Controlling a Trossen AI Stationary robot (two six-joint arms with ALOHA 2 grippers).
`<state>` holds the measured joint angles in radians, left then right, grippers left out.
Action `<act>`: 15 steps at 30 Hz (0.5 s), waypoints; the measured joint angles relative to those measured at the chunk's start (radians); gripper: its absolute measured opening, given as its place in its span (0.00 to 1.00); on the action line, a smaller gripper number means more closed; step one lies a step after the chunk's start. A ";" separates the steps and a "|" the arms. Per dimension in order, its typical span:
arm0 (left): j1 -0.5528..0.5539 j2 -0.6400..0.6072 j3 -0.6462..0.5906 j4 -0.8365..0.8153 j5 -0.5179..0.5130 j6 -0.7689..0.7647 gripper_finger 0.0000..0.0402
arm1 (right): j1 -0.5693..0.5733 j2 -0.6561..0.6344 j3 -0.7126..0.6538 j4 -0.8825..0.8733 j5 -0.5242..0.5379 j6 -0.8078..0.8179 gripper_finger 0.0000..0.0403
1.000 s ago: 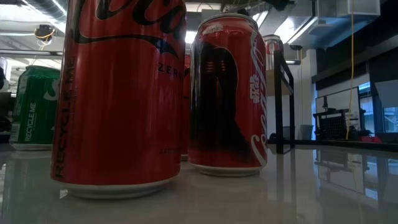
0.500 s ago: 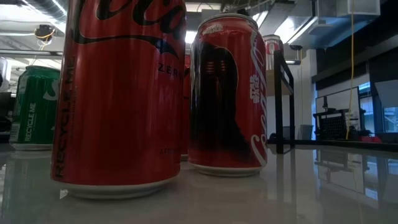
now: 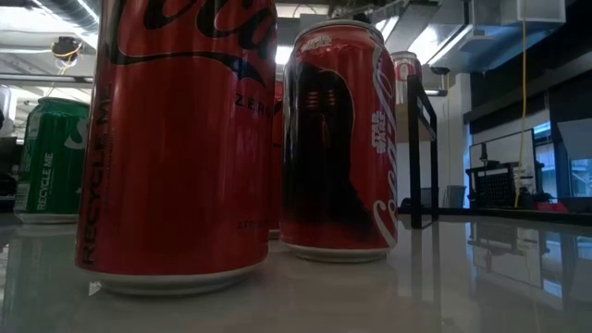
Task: Place canned beverage on shelf
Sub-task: Put the red-silver soda can on the shelf aligned with the other red-silver soda can
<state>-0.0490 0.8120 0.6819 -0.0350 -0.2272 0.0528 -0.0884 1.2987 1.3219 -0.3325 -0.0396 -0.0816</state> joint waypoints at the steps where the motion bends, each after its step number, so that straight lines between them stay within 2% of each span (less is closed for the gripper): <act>1: 0.000 0.001 -0.006 0.002 0.000 0.000 0.71 | -0.011 0.020 0.020 -0.012 -0.012 -0.015 0.97; 10: 0.000 0.001 -0.013 0.011 0.000 -0.001 0.71 | -0.110 0.195 0.180 -0.120 -0.072 -0.115 0.97; 15: 0.000 0.001 -0.013 0.020 0.000 0.000 0.71 | -0.158 0.262 0.215 -0.173 -0.146 -0.132 0.97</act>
<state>-0.0490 0.8131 0.6685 -0.0147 -0.2272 0.0528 -0.2467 1.5604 1.5373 -0.5054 -0.1856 -0.2141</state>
